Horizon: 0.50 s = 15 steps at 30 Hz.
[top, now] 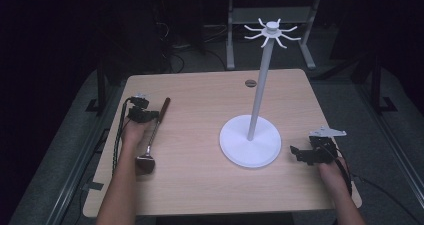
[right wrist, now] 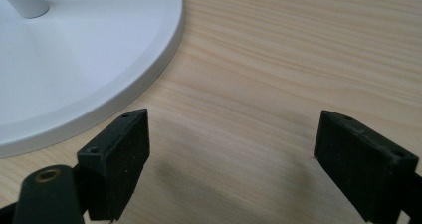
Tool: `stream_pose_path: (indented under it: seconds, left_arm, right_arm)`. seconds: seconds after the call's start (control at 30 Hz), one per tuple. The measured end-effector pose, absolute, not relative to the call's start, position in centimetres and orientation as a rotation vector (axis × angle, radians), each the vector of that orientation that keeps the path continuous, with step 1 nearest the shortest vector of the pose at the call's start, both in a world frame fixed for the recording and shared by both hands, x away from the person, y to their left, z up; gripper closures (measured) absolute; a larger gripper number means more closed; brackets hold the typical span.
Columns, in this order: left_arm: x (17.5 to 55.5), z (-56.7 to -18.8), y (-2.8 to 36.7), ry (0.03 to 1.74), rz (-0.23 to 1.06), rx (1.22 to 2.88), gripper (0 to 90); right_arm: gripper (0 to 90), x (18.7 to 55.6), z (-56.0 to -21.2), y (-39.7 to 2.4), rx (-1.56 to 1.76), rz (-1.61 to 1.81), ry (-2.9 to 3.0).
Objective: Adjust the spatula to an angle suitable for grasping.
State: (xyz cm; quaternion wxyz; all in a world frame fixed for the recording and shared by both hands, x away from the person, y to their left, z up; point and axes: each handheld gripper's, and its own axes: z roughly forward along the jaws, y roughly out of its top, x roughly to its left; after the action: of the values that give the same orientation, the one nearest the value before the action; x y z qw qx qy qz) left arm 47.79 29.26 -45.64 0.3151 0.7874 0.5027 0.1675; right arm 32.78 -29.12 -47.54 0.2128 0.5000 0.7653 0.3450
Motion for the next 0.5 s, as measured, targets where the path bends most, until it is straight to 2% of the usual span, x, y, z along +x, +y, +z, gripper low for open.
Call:
stream_pose_path:
  seconds: [0.5]
  left_arm:
    - [47.9, -45.9, 27.1, 1.261, 0.409, 2.130, 89.8]
  right_arm:
    - [14.3, 32.7, -47.4, -29.1, 1.387, 0.963, 2.125]
